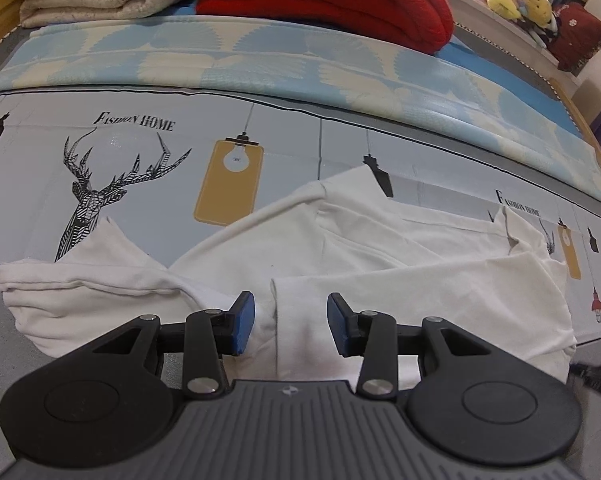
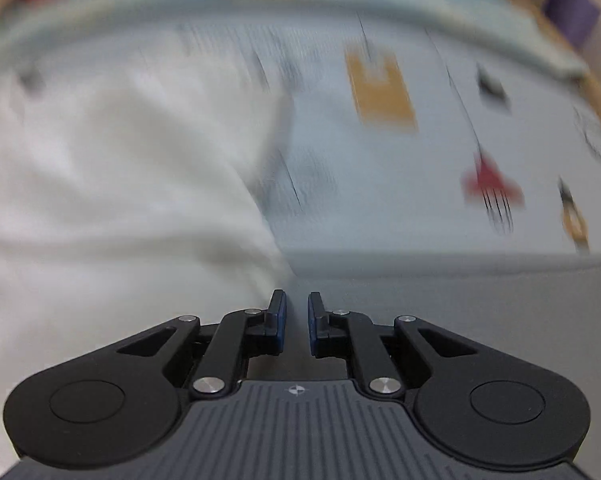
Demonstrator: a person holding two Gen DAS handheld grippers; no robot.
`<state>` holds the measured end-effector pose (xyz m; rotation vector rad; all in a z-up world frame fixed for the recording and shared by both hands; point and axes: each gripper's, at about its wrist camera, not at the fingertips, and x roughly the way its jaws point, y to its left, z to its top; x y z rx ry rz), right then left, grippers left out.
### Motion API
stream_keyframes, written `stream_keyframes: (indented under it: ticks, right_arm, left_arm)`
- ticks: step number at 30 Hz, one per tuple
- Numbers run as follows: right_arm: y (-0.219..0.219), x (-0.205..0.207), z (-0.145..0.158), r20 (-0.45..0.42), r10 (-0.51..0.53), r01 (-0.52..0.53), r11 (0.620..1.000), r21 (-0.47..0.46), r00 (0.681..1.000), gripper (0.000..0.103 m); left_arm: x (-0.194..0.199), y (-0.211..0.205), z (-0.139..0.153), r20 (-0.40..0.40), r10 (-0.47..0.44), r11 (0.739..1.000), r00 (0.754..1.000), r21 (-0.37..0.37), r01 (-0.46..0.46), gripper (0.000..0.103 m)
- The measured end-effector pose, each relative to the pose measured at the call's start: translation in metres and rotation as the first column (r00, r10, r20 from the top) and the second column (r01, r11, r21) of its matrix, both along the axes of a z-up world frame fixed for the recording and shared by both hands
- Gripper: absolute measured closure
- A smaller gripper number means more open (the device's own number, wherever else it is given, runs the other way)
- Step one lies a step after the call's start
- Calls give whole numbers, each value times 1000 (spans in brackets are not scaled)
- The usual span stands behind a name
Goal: Fold small clothes
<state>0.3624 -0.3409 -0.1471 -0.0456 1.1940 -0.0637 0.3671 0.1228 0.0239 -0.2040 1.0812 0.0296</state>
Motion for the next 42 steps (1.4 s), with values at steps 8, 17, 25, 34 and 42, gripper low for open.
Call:
stream_keyframes:
  ticks: [8,17,25,34,42]
  right_arm:
    - [-16,9,57,331,-164,58,950,308,929,66]
    - [-25,74,3,250,-318,180,873,453,915,61]
    - [-21,108,-15,255,-324,187,877,443,911,90]
    - [-64,101,5,331,-512,331,818,470,793,99]
    - [-41,96,-16,150,-289,171,833,526,946,62]
  left_arm:
    - [-3,-1,-4,-8,-2,1000,1000,13,2,58]
    - [-2,-4,-14,-29,-18,999,999,46,19,58]
    - [6,-12,-20,-38,-34,997,999,63,36,58]
    - [11,-18,-25,-42,-56,996,998,65,59,58]
    - [4,-22,-21,-35,-71,996,997,59,73,58]
